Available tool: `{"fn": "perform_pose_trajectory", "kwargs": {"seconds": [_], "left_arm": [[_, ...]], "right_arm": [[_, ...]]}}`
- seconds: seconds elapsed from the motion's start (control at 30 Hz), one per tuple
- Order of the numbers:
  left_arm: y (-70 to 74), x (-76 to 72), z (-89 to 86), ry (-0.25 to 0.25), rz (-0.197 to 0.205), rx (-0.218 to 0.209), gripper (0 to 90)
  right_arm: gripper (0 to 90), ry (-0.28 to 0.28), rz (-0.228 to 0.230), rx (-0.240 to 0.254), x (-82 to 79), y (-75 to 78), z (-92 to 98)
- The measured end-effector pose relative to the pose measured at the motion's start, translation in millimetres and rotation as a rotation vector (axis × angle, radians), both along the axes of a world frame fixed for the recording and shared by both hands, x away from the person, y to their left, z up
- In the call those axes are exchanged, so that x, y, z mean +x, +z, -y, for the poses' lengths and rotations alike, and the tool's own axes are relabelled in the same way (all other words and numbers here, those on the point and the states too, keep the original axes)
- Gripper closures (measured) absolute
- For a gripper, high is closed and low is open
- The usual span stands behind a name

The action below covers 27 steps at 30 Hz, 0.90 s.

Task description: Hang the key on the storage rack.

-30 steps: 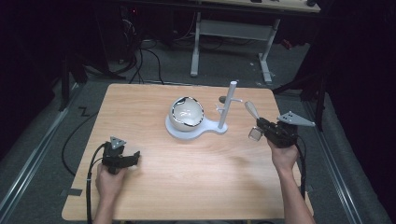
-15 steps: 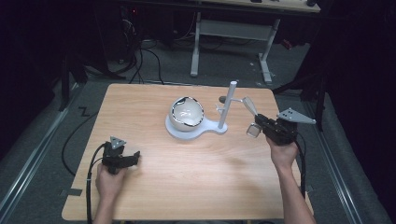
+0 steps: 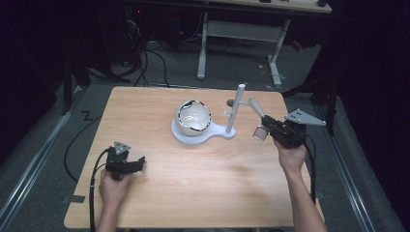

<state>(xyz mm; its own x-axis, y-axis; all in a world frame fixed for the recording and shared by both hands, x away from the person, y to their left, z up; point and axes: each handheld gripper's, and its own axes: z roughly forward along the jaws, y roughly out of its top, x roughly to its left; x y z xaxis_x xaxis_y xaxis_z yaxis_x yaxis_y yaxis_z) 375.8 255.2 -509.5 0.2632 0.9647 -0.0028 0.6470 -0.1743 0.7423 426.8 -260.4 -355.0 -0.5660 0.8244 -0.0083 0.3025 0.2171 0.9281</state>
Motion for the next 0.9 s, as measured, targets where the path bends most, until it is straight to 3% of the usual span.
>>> {"fn": "perform_pose_trajectory", "kwargs": {"seconds": [0.9], "left_arm": [[0.0,-0.1,-0.1,-0.001,-0.001,0.001,19.6]], "right_arm": [[81.9,0.006,-0.041,-0.001,11.5,-15.6,-13.0]]}}
